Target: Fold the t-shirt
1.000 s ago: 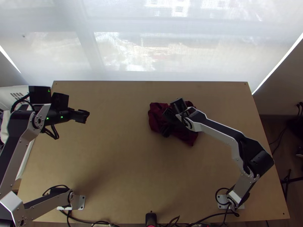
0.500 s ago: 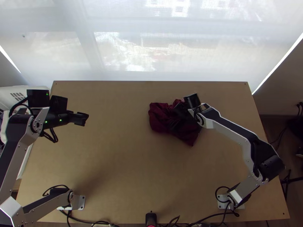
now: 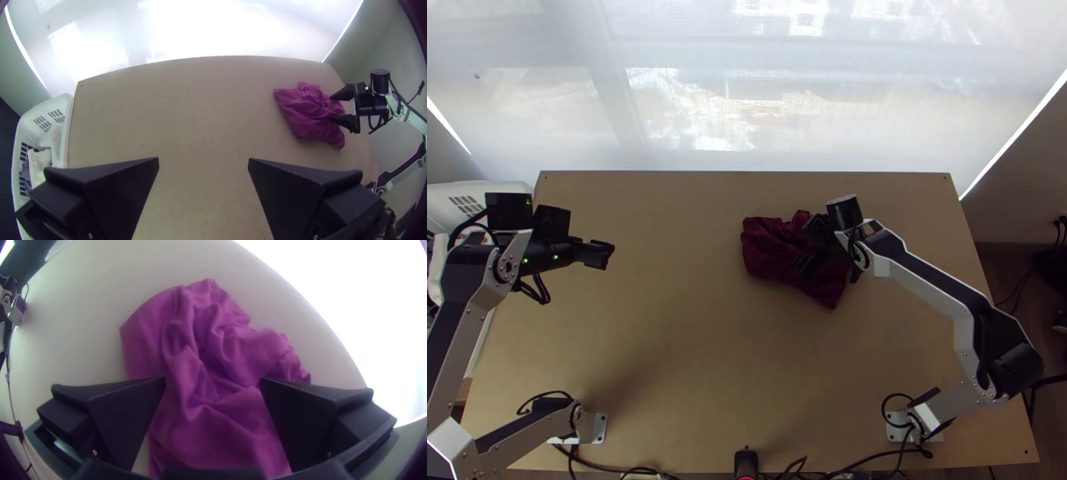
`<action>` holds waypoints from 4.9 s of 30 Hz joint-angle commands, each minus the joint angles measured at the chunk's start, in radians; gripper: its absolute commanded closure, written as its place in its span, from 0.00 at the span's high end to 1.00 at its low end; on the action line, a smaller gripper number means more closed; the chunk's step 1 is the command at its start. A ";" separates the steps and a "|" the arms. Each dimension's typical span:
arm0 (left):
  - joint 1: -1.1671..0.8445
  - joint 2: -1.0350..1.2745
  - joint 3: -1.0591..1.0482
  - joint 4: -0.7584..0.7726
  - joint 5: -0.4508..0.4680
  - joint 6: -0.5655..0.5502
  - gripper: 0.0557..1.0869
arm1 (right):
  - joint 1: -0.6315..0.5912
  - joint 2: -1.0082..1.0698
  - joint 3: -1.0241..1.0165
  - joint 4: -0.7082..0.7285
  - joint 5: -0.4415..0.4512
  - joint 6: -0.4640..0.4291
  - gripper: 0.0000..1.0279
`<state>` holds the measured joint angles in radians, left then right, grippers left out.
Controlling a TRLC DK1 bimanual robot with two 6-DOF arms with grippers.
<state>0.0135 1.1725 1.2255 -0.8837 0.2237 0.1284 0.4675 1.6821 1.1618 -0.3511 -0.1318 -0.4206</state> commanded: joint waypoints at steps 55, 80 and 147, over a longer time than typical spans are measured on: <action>0.025 0.035 0.012 0.017 0.000 0.031 0.95 | -0.742 0.522 0.420 -0.015 0.040 -0.049 0.03; 0.025 -0.053 -0.012 -0.009 0.000 0.027 0.95 | -0.839 0.353 0.401 -0.051 -0.155 0.069 0.96; 0.055 -1.176 -0.982 0.374 -0.316 -0.151 0.95 | 0.123 -1.684 -1.067 0.155 0.439 0.447 0.95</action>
<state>0.0677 0.0017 0.2459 -0.4938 -0.0910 -0.0128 0.5934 0.0025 0.0978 -0.1688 0.3065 0.0025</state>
